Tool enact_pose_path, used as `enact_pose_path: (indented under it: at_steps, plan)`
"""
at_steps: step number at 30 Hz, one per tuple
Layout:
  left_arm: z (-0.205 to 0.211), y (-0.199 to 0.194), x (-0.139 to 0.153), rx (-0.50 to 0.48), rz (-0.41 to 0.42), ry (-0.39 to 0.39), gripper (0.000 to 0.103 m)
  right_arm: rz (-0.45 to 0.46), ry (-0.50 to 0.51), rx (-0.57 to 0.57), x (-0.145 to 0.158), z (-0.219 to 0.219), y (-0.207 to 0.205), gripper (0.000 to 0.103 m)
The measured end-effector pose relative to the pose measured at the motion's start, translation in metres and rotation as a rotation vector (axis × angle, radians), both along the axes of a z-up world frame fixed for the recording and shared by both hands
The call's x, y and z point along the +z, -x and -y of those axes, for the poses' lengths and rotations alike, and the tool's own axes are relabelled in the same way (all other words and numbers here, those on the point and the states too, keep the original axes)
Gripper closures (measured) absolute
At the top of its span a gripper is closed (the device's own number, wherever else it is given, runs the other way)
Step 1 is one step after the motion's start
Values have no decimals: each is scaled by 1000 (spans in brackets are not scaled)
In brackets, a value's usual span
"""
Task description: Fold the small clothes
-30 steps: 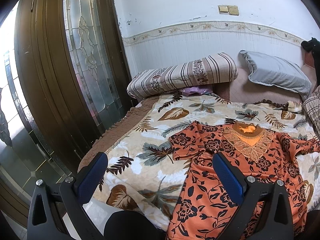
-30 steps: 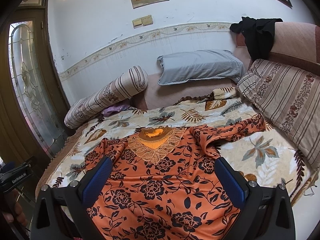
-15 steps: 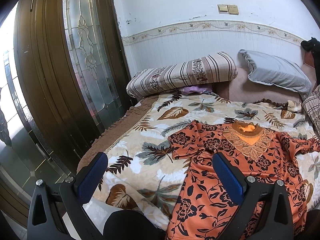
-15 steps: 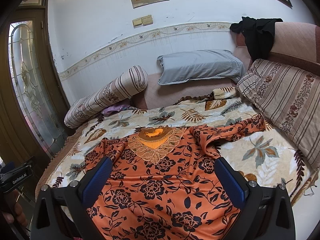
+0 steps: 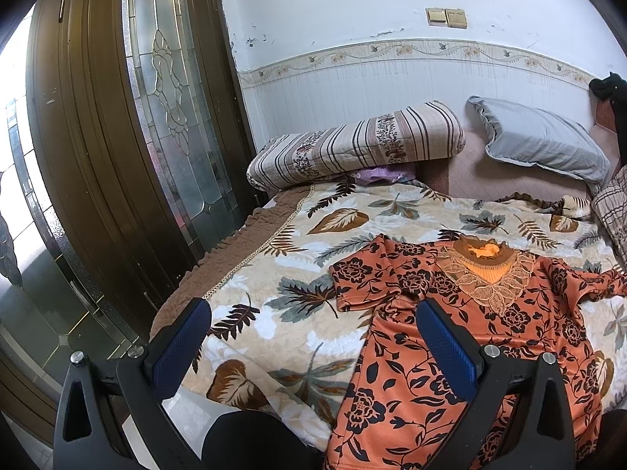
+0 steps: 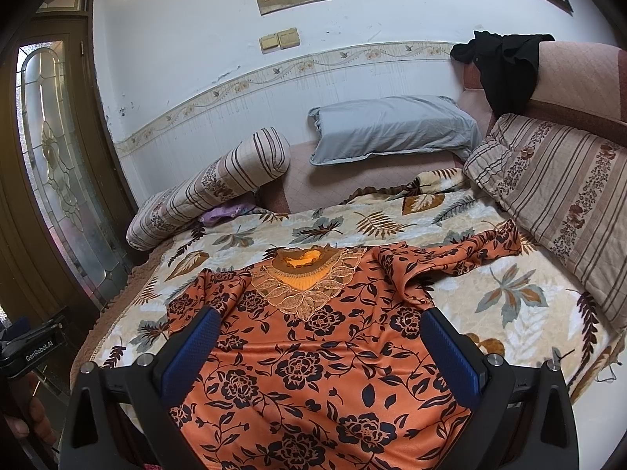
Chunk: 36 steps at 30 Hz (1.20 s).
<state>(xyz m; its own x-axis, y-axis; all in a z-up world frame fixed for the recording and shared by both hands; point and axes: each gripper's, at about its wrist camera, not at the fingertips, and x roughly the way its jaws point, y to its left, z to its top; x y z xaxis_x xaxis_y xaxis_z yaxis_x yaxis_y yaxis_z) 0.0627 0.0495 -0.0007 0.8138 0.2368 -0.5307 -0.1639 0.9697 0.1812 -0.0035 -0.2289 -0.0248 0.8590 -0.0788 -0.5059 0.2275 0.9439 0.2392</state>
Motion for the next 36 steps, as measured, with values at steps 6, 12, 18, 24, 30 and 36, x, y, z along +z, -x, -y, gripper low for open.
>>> enact_pose_path:
  at_steps: [6, 12, 18, 24, 30, 36]
  plan:
    - [1, 0, 0, 0, -1, 0, 0, -1, 0, 1, 0, 0, 0, 0]
    - [1, 0, 0, 0, -1, 0, 0, -2, 1, 2, 0, 0, -1, 0]
    - [2, -1, 1, -2, -3, 0, 0, -3, -1, 1, 1, 0, -2, 0]
    - [2, -3, 4, -2, 3, 3, 0, 0, 3, -2, -1, -2, -1, 0]
    - [1, -4, 2, -4, -7, 0, 0, -12, -2, 3, -3, -1, -1, 0]
    - [-1, -5, 2, -2, -6, 3, 0, -19, -5, 5, -2, 0, -4, 0]
